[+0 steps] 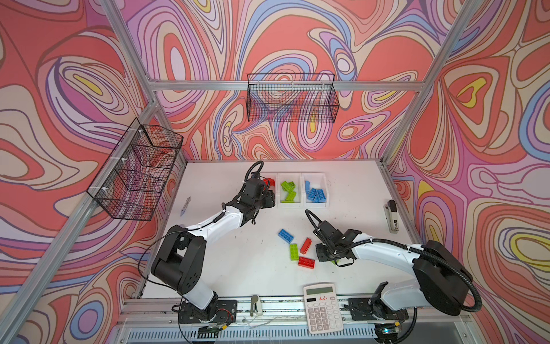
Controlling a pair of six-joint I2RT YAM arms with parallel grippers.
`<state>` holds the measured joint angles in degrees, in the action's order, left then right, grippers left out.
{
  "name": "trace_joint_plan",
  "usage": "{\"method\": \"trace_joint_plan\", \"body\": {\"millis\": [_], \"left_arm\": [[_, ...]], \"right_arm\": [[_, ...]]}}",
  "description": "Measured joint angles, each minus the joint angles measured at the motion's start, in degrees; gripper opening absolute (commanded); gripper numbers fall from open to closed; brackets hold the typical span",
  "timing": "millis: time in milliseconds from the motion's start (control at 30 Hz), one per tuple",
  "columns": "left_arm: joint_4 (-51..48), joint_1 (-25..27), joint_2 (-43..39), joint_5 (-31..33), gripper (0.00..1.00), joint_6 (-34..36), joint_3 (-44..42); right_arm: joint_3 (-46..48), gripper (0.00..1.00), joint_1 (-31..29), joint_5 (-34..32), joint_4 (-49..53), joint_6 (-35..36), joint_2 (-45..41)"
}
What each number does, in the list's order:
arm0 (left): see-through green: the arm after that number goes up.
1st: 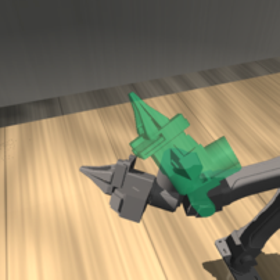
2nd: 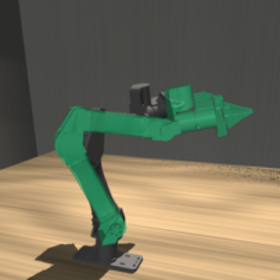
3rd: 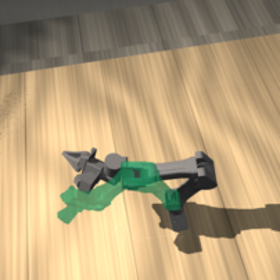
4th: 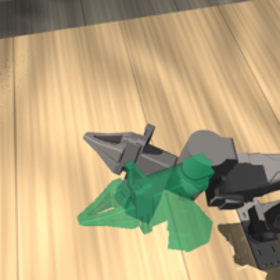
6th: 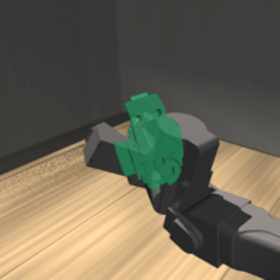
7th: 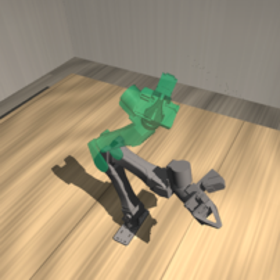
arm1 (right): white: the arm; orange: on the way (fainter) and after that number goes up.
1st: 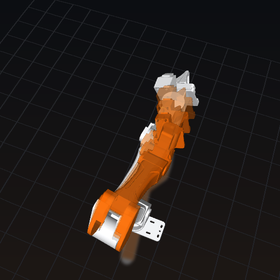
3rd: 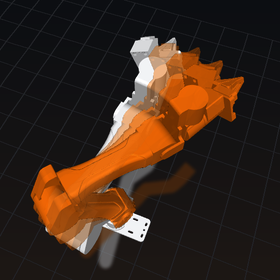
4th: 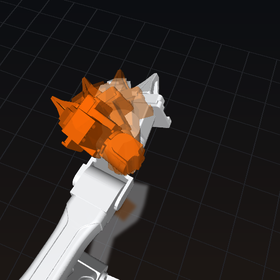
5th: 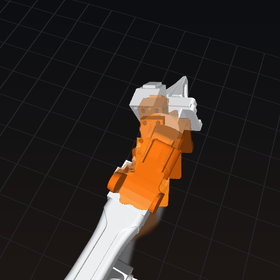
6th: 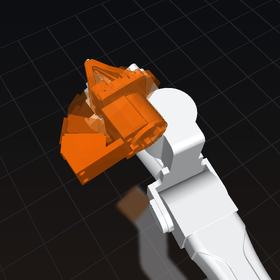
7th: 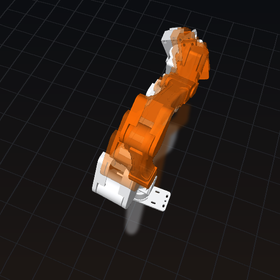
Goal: Sort the legos into containers by color
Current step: 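Close the right gripper on a blue brick among the scattered bricks, then carry the blue brick into the blue compartment while the left gripper lowers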
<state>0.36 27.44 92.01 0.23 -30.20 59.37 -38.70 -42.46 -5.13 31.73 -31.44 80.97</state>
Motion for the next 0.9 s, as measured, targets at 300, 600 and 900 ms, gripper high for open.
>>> {"method": "trace_joint_plan", "body": {"millis": [300,600,900], "left_arm": [[-1.4,0.0,-0.1,0.0,0.64,3.3,0.0],[-2.9,0.7,-6.1,0.2,0.61,7.2,-4.8],[-5.9,5.2,-12.3,1.6,0.61,11.2,-10.4]], "right_arm": [[-5.7,0.29,3.0,-2.8,2.0,0.9,-2.3],[-20.1,0.29,17.6,-0.8,0.0,8.0,0.6],[-39.0,0.34,23.0,3.6,-7.0,13.7,21.4]]}}
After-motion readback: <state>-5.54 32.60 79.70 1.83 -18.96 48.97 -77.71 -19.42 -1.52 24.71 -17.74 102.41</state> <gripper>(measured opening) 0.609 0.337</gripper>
